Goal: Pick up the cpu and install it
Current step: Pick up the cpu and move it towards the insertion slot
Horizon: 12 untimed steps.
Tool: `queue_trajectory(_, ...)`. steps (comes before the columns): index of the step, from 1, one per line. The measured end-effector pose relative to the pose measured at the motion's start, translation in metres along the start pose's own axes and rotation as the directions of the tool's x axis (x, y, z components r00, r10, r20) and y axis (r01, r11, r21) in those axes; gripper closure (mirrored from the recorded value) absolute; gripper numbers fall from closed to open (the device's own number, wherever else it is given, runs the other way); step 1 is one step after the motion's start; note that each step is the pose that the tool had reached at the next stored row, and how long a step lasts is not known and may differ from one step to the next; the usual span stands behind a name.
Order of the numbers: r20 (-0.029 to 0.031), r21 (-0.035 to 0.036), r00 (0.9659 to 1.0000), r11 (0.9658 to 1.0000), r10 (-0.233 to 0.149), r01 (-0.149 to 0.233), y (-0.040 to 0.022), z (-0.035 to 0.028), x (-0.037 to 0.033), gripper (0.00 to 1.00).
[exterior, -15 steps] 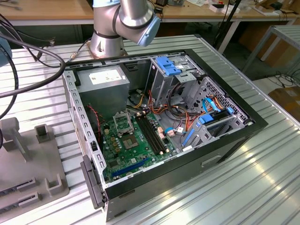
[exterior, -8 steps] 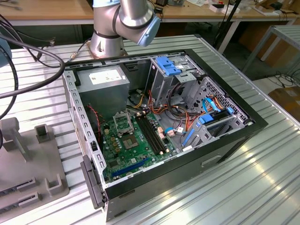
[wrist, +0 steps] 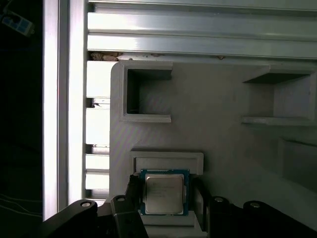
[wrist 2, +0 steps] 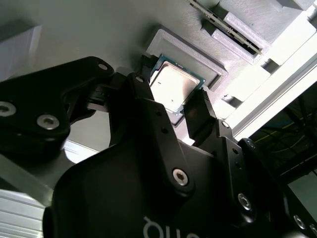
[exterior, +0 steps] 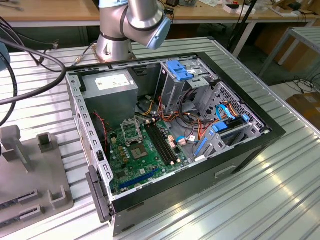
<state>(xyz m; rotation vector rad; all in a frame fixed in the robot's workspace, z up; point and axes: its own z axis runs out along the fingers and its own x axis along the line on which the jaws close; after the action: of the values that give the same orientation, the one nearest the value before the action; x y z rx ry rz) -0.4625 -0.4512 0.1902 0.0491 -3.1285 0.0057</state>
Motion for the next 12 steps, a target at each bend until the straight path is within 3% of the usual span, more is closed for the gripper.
queue_trajectory(12, 0.0004, 0.0000, 1.0000, 1.0000, 0.000, 0.000, 0.0000, -0.0032, 0.0002, 0.45)
